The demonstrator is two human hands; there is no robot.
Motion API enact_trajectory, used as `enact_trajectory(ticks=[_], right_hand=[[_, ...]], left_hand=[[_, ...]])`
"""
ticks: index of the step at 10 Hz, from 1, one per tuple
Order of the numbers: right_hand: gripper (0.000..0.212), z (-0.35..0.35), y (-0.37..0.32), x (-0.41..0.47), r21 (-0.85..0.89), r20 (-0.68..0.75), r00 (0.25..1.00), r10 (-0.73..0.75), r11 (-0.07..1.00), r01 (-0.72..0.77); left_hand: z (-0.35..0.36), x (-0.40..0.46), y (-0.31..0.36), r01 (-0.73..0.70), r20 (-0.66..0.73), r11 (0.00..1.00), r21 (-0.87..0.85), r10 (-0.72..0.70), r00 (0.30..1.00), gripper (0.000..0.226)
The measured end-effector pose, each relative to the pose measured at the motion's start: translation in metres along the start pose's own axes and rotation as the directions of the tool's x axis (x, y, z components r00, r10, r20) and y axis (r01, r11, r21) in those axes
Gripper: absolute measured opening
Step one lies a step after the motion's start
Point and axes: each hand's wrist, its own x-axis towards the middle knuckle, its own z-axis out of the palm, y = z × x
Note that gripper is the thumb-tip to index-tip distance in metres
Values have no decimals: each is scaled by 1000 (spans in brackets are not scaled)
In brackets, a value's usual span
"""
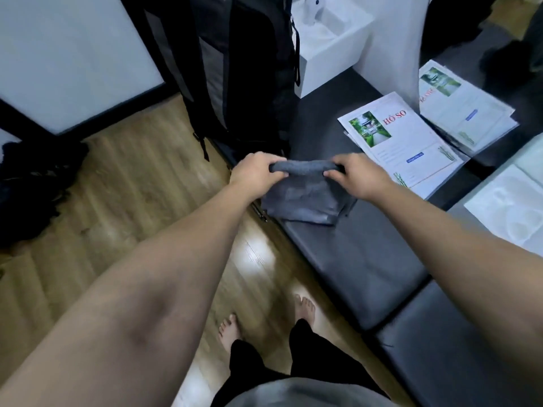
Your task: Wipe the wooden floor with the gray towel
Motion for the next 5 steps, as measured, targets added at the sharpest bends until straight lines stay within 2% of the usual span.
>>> enact_trajectory(ticks=[1, 2, 3, 4, 5], right_hand=[[21, -8, 13, 16, -28, -151, 984, -97, 995, 94], [31, 1, 29, 22, -152, -277, 929, -245, 966, 209], [34, 27, 43, 6, -225, -179, 944, -277, 946, 235], [40, 83, 68, -44, -376, 267, 944, -196, 880, 289], [46, 107, 80, -55, -352, 337, 931, -141, 898, 263]], left_hand=[[5, 8, 3, -45, -148, 999, 5, 45, 988, 42], [34, -3, 6, -64, -282, 998, 10, 65, 957, 50], [64, -16, 1, -21, -145, 999, 41, 27, 989, 53], [111, -48, -11, -46, 350, 974, 220, -35, 936, 62], [129, -60, -18, -15, 354, 975, 222, -66, 933, 68]])
